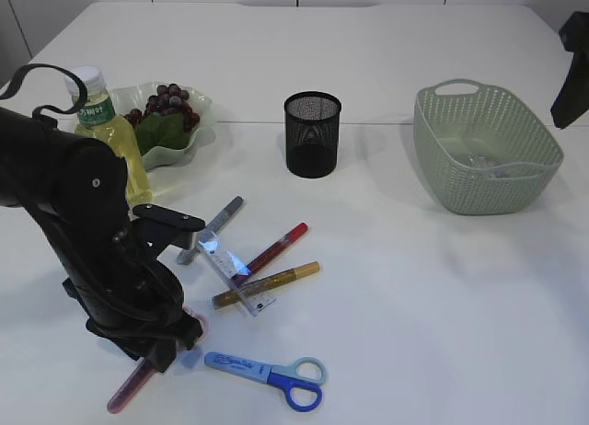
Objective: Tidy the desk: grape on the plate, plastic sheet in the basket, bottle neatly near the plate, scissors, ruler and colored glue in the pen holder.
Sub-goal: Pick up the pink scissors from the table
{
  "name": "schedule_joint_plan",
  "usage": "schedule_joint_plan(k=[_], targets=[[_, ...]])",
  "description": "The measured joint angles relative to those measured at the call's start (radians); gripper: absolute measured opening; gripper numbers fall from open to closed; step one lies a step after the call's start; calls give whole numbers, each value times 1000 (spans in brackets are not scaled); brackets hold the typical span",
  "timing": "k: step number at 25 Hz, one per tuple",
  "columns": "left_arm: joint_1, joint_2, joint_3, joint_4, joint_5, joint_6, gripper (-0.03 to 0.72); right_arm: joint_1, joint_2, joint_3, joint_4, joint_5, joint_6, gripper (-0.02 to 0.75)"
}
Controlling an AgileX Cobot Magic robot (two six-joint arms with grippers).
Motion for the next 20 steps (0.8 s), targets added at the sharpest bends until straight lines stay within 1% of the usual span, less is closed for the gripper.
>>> schedule_joint_plan(k=[20], targets=[[0, 19, 0, 0, 7, 0, 267, 0, 0, 0, 0, 0, 0, 471]])
